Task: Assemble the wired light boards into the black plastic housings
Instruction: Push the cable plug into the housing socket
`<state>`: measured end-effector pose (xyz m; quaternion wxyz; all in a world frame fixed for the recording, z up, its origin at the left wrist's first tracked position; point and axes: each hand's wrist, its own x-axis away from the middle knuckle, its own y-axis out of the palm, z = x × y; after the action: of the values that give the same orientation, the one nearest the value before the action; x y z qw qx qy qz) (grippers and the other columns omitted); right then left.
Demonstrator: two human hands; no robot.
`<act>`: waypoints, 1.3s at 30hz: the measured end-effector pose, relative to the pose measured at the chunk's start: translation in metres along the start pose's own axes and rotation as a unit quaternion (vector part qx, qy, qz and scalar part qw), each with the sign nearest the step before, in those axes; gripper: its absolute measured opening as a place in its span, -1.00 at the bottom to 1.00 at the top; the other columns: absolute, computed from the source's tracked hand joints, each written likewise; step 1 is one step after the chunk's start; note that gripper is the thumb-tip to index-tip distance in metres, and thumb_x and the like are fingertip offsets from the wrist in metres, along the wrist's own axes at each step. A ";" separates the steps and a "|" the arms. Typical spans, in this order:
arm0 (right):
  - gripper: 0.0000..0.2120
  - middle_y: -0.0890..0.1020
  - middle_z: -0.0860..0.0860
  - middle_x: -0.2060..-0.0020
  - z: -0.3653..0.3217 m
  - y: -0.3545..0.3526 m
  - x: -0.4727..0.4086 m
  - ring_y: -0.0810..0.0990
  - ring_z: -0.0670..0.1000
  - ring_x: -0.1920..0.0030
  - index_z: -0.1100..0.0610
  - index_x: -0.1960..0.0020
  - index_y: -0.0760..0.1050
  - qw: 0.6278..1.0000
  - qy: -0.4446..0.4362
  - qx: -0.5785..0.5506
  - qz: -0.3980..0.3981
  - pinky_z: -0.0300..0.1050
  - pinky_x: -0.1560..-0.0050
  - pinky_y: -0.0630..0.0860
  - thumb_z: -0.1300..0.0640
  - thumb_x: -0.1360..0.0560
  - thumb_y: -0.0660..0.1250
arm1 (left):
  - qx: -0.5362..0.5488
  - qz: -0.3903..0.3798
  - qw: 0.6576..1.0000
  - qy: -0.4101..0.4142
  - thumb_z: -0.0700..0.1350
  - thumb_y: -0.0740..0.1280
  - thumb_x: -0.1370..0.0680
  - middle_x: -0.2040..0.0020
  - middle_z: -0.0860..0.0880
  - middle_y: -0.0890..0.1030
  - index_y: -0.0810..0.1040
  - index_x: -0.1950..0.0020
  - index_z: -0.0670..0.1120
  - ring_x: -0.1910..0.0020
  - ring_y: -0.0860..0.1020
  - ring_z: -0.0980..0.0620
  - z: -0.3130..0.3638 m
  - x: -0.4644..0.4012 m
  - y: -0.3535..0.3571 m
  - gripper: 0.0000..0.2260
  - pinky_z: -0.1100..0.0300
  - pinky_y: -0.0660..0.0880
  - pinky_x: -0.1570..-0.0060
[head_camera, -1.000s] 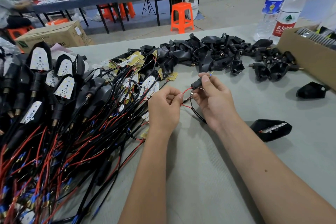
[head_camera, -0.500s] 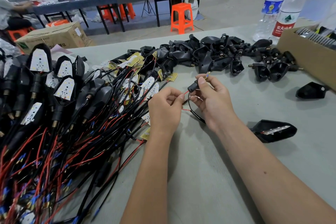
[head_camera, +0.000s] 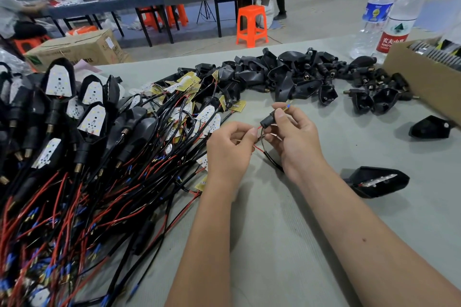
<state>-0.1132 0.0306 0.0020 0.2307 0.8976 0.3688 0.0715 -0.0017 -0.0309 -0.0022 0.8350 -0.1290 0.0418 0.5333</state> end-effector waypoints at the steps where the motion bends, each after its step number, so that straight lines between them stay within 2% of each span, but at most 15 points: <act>1: -0.86 0.65 0.02 0.26 -0.001 -0.001 -0.001 0.56 -0.04 0.30 0.12 -0.14 0.59 1.000 -0.002 -0.006 0.003 -0.20 0.25 0.58 0.21 -0.69 0.26 | 0.011 -0.001 1.000 -0.014 -0.24 0.42 -0.59 0.27 -0.05 0.69 0.69 0.09 -0.12 0.34 0.62 0.08 0.000 0.000 -0.001 -0.91 0.16 0.61 0.22; 6: -0.87 0.62 0.04 0.23 -0.005 -0.001 0.000 0.54 0.00 0.28 0.11 -0.13 0.60 0.999 0.017 0.010 -0.029 -0.19 0.28 0.53 0.20 -0.68 0.28 | 0.048 -0.008 0.998 -0.029 -0.30 0.44 -0.56 0.35 -0.04 0.67 0.71 0.10 -0.14 0.40 0.59 0.11 0.003 0.002 0.000 -0.90 0.24 0.58 0.28; 9: -0.87 0.59 0.05 0.24 -0.005 -0.001 0.000 0.53 -0.01 0.31 0.14 -0.12 0.63 0.997 0.036 0.035 -0.058 -0.18 0.29 0.51 0.20 -0.67 0.30 | 0.078 0.005 0.996 -0.038 -0.31 0.49 -0.51 0.33 -0.08 0.70 0.65 0.09 -0.18 0.40 0.62 0.09 0.004 0.004 -0.001 -0.93 0.27 0.56 0.30; 12: -0.85 0.58 0.04 0.24 -0.007 -0.004 -0.002 0.51 -0.02 0.32 0.17 -0.15 0.62 0.995 0.049 0.034 -0.082 -0.17 0.28 0.49 0.19 -0.68 0.29 | 0.123 0.016 0.991 -0.047 -0.30 0.54 -0.48 0.29 -0.16 0.71 0.52 0.03 -0.22 0.38 0.66 0.01 0.005 0.004 -0.002 -0.79 0.23 0.59 0.28; 16: -0.80 0.57 0.02 0.23 -0.007 -0.006 -0.004 0.48 -0.03 0.33 0.16 -0.24 0.60 0.992 0.051 0.059 -0.102 -0.18 0.27 0.47 0.17 -0.70 0.25 | 0.134 -0.007 0.990 -0.054 -0.30 0.54 -0.48 0.27 -0.16 0.72 0.53 0.03 -0.22 0.37 0.65 0.03 0.007 0.004 0.000 -0.79 0.24 0.59 0.25; 20: -0.75 0.55 -0.05 0.27 -0.008 -0.005 -0.002 0.48 -0.04 0.27 0.04 -0.31 0.61 0.985 0.034 0.119 -0.121 -0.20 0.28 0.45 0.17 -0.70 0.24 | 0.158 -0.058 0.980 -0.101 -0.23 0.53 -0.51 0.21 -0.11 0.71 0.58 -0.07 -0.22 0.32 0.60 0.06 0.010 0.006 0.000 -0.80 0.20 0.62 0.17; 23: -0.73 0.48 0.09 0.17 -0.009 -0.003 0.002 0.42 0.09 0.17 -0.01 -0.29 0.62 0.978 0.028 0.137 -0.154 -0.07 0.19 0.42 0.17 -0.71 0.21 | 0.155 -0.042 0.981 -0.110 -0.22 0.53 -0.51 0.17 -0.15 0.70 0.59 -0.07 -0.25 0.27 0.61 0.03 0.011 0.006 -0.002 -0.79 0.18 0.63 0.17; 25: -0.72 0.48 0.12 0.13 -0.009 -0.002 0.004 0.40 0.12 0.09 -0.02 -0.27 0.64 0.976 0.034 0.139 -0.166 0.02 0.11 0.37 0.17 -0.72 0.19 | 0.150 -0.035 0.983 -0.104 -0.24 0.54 -0.50 0.14 -0.17 0.73 0.60 -0.09 -0.23 0.26 0.63 0.01 0.012 0.006 -0.006 -0.77 0.17 0.64 0.14; 28: -0.71 0.50 0.14 0.15 -0.010 -0.002 0.003 0.38 0.12 0.16 0.02 -0.27 0.65 0.966 0.026 0.173 -0.189 -0.13 0.30 0.31 0.19 -0.73 0.18 | 0.148 -0.037 0.983 -0.104 -0.19 0.51 -0.54 0.19 -0.07 0.73 0.63 -0.15 -0.12 0.26 0.65 0.09 0.012 0.004 -0.011 -0.79 0.18 0.66 0.12; 31: -0.69 0.42 0.13 0.21 -0.007 -0.003 0.002 0.35 -0.01 0.32 0.00 -0.24 0.66 0.959 0.010 0.194 -0.205 -0.25 0.39 0.30 0.28 -0.68 0.24 | 0.154 -0.004 0.982 -0.112 -0.12 0.41 -0.61 0.25 0.02 0.69 0.67 -0.10 -0.09 0.30 0.62 0.08 0.013 0.002 -0.013 -0.90 0.20 0.62 0.28; 33: -0.71 0.47 0.12 0.23 -0.003 -0.004 0.002 0.41 -0.06 0.31 -0.04 -0.21 0.67 0.955 -0.002 0.208 -0.212 -0.22 0.36 0.37 0.25 -0.66 0.28 | 0.150 0.025 0.981 -0.119 -0.14 0.39 -0.63 0.30 0.03 0.68 0.68 -0.06 -0.09 0.36 0.61 0.06 0.012 0.001 -0.014 -0.92 0.21 0.57 0.36; 35: -0.72 0.59 0.10 0.21 -0.001 -0.005 0.004 0.49 -0.02 0.23 -0.07 -0.20 0.68 0.943 -0.017 0.228 -0.240 -0.12 0.25 0.45 0.20 -0.63 0.31 | 0.151 0.024 0.981 -0.121 -0.19 0.40 -0.62 0.31 0.02 0.67 0.69 -0.09 -0.10 0.39 0.59 0.08 0.011 0.001 -0.017 -0.90 0.23 0.57 0.40; 37: -0.71 0.67 0.21 0.11 -0.001 -0.005 0.006 0.53 0.05 0.15 -0.14 -0.20 0.67 0.925 -0.034 0.250 -0.282 0.02 0.10 0.50 0.16 -0.60 0.34 | 0.153 0.013 0.981 -0.118 -0.24 0.41 -0.60 0.29 -0.01 0.69 0.68 -0.14 -0.13 0.40 0.60 0.11 0.011 0.001 -0.019 -0.86 0.23 0.59 0.39; 39: -0.69 0.66 0.15 0.15 0.000 -0.005 0.006 0.51 0.02 0.19 -0.23 -0.16 0.66 0.910 -0.063 0.287 -0.292 -0.03 0.09 0.48 0.13 -0.53 0.42 | 0.149 0.015 0.982 -0.113 -0.25 0.42 -0.59 0.29 -0.02 0.69 0.68 -0.14 -0.14 0.40 0.61 0.12 0.012 0.000 -0.020 -0.85 0.22 0.60 0.37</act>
<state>-0.1116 0.0378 -0.0003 -0.0034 0.7797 0.6042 -0.1644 0.0155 -0.0357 0.0124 0.8361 0.0588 0.0284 0.5447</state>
